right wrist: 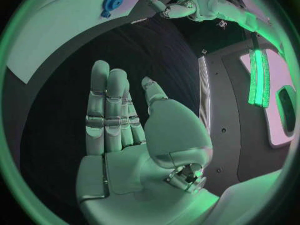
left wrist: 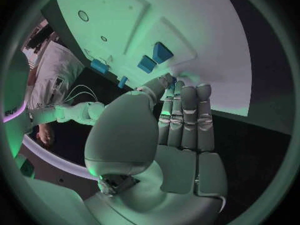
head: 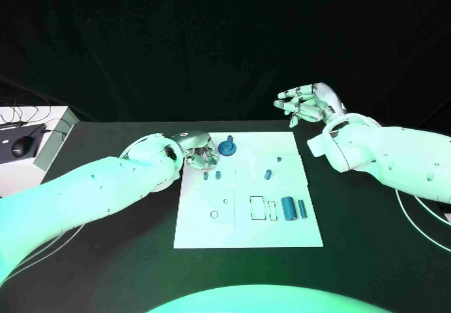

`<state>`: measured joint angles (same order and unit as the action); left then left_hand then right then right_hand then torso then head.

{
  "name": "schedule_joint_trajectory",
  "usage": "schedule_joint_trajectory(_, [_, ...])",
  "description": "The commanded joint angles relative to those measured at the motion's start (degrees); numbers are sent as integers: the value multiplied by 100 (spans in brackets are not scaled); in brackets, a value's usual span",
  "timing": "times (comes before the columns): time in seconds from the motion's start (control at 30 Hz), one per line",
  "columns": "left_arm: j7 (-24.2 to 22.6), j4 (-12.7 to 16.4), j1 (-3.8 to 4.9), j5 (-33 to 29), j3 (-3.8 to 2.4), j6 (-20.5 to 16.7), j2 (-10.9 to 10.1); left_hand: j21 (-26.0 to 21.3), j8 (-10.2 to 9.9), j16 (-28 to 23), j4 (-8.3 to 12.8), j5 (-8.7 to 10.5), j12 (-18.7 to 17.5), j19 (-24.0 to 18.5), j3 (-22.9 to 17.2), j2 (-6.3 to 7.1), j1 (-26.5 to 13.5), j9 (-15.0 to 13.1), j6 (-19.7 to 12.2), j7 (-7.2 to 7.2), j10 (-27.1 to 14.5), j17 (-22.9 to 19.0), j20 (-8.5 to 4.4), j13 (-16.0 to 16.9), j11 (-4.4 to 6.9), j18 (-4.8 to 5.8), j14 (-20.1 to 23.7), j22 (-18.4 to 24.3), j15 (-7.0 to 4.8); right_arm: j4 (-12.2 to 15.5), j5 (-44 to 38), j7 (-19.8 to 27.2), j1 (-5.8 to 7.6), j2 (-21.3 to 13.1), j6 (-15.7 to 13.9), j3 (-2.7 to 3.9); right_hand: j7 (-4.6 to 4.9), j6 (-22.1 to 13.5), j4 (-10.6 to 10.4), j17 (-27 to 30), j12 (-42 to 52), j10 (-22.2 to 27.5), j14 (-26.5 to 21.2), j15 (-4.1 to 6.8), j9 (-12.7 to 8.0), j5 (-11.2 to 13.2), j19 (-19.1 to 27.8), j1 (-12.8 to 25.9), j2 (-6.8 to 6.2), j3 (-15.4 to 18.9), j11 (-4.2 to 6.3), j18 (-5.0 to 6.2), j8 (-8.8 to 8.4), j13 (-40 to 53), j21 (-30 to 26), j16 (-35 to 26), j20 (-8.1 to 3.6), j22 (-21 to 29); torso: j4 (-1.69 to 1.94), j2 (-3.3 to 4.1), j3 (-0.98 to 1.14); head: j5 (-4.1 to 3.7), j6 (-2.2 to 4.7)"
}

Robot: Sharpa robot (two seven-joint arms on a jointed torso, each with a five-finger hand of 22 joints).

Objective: Assemble the parts on the task board

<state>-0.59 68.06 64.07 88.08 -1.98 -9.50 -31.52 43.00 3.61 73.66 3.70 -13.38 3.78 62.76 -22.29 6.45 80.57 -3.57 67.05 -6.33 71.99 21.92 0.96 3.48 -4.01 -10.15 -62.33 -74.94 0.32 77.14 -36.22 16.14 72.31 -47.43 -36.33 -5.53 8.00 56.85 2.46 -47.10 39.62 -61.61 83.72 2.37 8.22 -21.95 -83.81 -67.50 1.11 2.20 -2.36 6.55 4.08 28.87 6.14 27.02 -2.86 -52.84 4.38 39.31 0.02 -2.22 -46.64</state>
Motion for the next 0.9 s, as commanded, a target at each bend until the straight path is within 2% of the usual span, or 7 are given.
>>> schedule_joint_trajectory(0.03, [69,-7,-6,78,5,105,5,14,-7,-20,4,24,-32,-5,-6,20,33,-7,-17,-41,-20,7,24,8,-8,-48,11,-52,14,7,-14,57,2,-3,-18,4,54,5,12,-8,33,11,91,-3,-6,-29,-33,-2,27,29,21,-16,9,-6,21,-18,-19,5,0,-1,-5,3,4])
schedule_joint_trajectory(0.43, [41,2,-6,33,4,65,18,16,-10,-16,0,21,-34,-3,-10,17,16,-5,-26,-43,-26,9,23,7,-11,-48,8,-53,15,6,-14,56,2,-2,-13,4,54,5,12,-8,33,11,91,-3,-6,-29,-33,-2,27,29,21,-16,9,-6,21,-18,-19,5,1,0,-1,0,8])
schedule_joint_trajectory(0.9, [81,-16,-5,-25,4,163,21,-26,-11,-18,-47,23,-24,-21,6,113,-26,-1,-310,89,-108,7,32,8,-12,-35,69,-32,24,6,-14,54,2,-9,-15,4,54,5,12,-8,33,11,91,-3,-6,-29,-33,-2,27,29,21,-16,9,-6,21,-18,-19,5,-4,-1,3,3,18])
